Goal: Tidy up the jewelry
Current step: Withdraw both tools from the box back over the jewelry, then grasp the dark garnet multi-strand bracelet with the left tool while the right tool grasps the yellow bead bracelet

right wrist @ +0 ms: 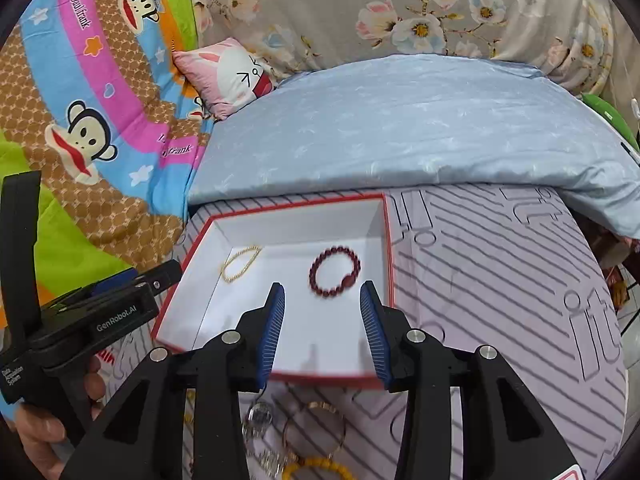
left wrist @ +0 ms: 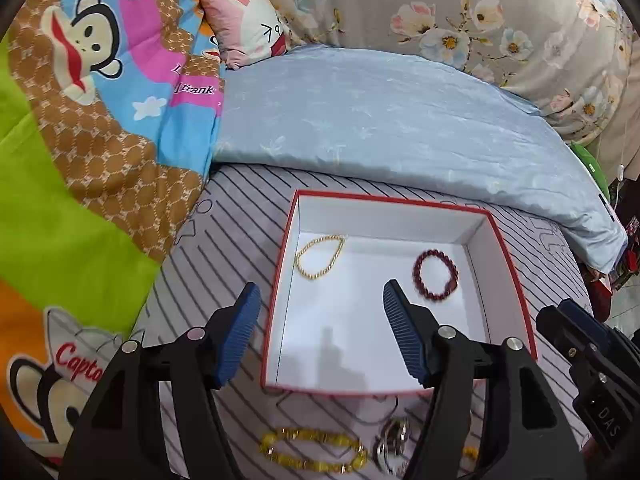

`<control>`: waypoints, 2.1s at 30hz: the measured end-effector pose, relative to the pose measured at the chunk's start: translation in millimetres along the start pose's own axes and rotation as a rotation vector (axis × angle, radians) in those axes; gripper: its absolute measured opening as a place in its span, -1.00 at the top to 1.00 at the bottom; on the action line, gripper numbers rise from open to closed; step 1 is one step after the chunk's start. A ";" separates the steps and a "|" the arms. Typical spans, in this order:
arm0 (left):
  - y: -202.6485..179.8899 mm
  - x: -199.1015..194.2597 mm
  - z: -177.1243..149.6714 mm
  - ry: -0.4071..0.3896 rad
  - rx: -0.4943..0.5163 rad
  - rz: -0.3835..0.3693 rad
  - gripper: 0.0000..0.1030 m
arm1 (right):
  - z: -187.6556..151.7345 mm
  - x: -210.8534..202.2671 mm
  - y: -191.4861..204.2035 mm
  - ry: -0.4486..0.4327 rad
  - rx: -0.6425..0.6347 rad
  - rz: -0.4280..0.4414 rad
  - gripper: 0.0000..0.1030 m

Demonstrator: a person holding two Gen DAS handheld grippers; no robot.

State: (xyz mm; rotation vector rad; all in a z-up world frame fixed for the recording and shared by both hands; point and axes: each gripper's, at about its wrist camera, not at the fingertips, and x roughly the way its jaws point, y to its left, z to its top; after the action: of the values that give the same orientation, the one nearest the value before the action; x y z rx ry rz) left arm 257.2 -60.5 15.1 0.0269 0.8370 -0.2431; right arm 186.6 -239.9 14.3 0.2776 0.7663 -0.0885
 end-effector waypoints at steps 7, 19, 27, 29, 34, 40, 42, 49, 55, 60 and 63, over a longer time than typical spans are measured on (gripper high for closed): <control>11.0 -33.5 -40.9 0.014 -0.011 -0.003 -0.23 | -38.0 -33.0 1.7 0.015 0.001 -0.010 0.24; 23.4 -55.0 -98.8 0.071 -0.028 0.022 -0.23 | -99.1 -48.3 -7.9 0.096 0.000 -0.049 0.24; 28.9 -58.3 -135.0 0.115 -0.014 0.039 -0.23 | -130.9 -49.1 -7.3 0.139 -0.010 -0.054 0.24; 31.7 -57.6 -142.4 0.120 -0.011 0.051 -0.23 | -135.7 -47.1 -7.7 0.147 -0.013 -0.057 0.24; 46.9 -54.2 -157.7 0.147 -0.039 0.066 -0.23 | -143.2 -39.6 -8.8 0.164 -0.019 -0.061 0.24; 62.6 -48.4 -166.4 0.169 -0.066 0.091 -0.23 | -146.4 -24.3 -8.4 0.181 -0.026 -0.072 0.24; 66.9 -46.1 -168.3 0.172 -0.070 0.099 -0.23 | -147.2 -19.2 -7.8 0.188 -0.026 -0.074 0.27; 73.8 -38.5 -171.0 0.186 -0.080 0.093 -0.22 | -144.4 -6.3 -3.7 0.197 -0.040 -0.078 0.28; 70.0 -26.2 -173.7 0.216 -0.075 0.067 -0.12 | -141.7 6.0 -4.1 0.210 -0.046 -0.080 0.36; 64.9 -21.7 -173.0 0.214 -0.055 0.063 0.16 | -139.9 9.0 -3.7 0.206 -0.063 -0.088 0.54; 60.8 -21.2 -172.2 0.213 -0.042 0.047 0.42 | -139.6 10.5 -3.2 0.205 -0.079 -0.104 0.67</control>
State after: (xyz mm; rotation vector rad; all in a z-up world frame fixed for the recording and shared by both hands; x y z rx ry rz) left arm 131.1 23.4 -89.2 0.0334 1.0522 -0.1799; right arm 99.8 -203.7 -89.4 0.1730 0.9858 -0.1292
